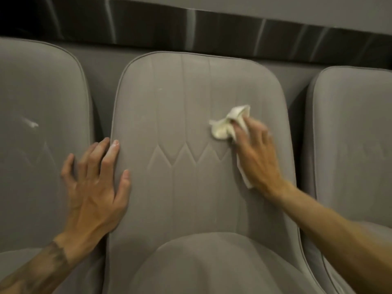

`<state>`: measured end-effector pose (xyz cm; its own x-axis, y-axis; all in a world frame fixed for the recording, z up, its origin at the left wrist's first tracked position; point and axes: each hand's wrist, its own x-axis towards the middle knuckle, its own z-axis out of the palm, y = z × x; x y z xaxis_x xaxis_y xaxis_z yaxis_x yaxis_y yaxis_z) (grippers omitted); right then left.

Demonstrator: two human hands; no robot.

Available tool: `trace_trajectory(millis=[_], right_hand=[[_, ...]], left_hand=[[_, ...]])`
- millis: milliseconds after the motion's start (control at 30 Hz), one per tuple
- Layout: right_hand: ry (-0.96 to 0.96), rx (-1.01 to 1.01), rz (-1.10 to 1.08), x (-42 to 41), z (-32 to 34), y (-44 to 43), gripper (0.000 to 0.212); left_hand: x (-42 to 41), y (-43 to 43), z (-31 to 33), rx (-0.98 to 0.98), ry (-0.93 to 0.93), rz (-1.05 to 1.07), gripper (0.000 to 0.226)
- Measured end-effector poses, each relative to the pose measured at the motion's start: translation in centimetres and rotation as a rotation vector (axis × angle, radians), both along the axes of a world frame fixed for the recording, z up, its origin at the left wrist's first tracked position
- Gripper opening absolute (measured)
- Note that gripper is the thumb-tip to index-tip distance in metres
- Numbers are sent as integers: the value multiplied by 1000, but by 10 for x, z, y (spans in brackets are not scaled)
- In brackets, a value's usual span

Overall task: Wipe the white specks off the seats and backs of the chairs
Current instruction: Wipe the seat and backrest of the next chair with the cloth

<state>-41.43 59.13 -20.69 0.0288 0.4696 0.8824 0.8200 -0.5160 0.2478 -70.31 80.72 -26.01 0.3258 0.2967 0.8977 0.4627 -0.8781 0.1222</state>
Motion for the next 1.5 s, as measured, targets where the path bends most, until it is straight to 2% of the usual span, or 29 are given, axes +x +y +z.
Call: trace_trajectory(millis=[100, 233, 300, 400, 533, 600, 667, 733, 800, 900, 1067, 1167, 1267, 1333, 1500], right_hand=[[-72, -51, -66, 8, -2, -3, 52], [7, 143, -104, 22, 84, 26, 46], [67, 217, -88, 22, 103, 36, 44], [83, 194, -76, 17, 72, 27, 44], [17, -13, -71, 13, 13, -5, 49], [-15, -22, -94, 20, 35, -3, 51], [-20, 51, -114, 29, 77, 12, 51], [31, 137, -112, 35, 113, 24, 48], [64, 195, -79, 36, 120, 27, 46], [46, 177, -99, 32, 81, 10, 44], [-56, -98, -87, 19, -9, -45, 47], [-46, -142, -73, 22, 22, -41, 55], [48, 16, -57, 28, 79, -13, 54], [50, 36, -59, 25, 76, -7, 51], [-217, -399, 70, 7, -39, -49, 59]], left_hand=[[-1, -1, 2, -5, 14, -1, 64], [0, 1, 2, -15, 23, 4, 66], [1, 2, 1, -4, 20, 14, 66], [2, 5, -2, 11, 3, 10, 65], [3, 9, -5, 22, -6, 15, 66], [4, 9, -6, 21, -9, 16, 67], [5, 11, -5, 15, -13, 6, 67], [6, 12, -6, 19, -9, 10, 67], [5, 12, -7, 30, -15, 21, 66], [7, 17, -9, 42, -38, 9, 65], [8, 13, -9, 17, -31, 26, 64], [7, 3, -2, -25, -17, 21, 64], [7, -5, 1, -61, -9, 25, 63], [6, -7, 2, -59, -11, 23, 63], [6, -11, 0, -71, -14, 38, 62]])
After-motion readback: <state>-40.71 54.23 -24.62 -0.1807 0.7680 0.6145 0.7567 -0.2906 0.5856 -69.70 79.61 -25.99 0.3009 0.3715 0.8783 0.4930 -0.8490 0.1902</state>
